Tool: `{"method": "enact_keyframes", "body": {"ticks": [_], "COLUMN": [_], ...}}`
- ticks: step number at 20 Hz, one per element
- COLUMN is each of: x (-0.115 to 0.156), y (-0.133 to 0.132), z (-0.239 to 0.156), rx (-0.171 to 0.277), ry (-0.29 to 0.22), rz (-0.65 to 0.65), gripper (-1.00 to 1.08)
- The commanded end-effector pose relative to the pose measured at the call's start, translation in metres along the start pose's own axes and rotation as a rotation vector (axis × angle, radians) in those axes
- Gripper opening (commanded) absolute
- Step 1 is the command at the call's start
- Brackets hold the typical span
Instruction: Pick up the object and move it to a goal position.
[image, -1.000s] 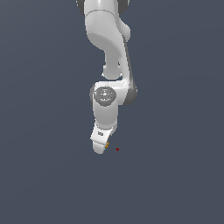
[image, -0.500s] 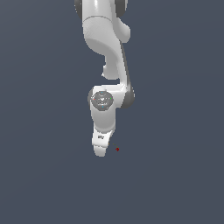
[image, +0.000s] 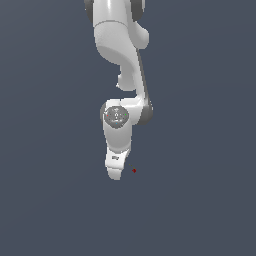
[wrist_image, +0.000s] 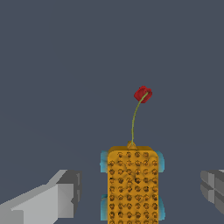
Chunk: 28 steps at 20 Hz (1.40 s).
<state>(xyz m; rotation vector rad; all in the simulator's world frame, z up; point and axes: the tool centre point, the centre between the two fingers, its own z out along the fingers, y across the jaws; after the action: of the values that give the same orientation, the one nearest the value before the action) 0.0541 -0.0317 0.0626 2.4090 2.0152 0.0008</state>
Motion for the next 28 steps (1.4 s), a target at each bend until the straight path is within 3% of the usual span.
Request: {"method": "enact_keyframes", "body": {"ticks": [1,13,14,28], "x": [0.0,0.0,0.0,0.005], "y": [-0.001,0.0,0.0,-0.003], "z": [0.007,0.047,0.047,0.045], "rx": [0.001,0.001,0.001,0.001], "ry": [0.0,0.0,0.0,0.0], "rz": [-0.001,-0.005,-0.005,-0.005], "gripper": [1.0,1.0,-1.0,-1.0]}}
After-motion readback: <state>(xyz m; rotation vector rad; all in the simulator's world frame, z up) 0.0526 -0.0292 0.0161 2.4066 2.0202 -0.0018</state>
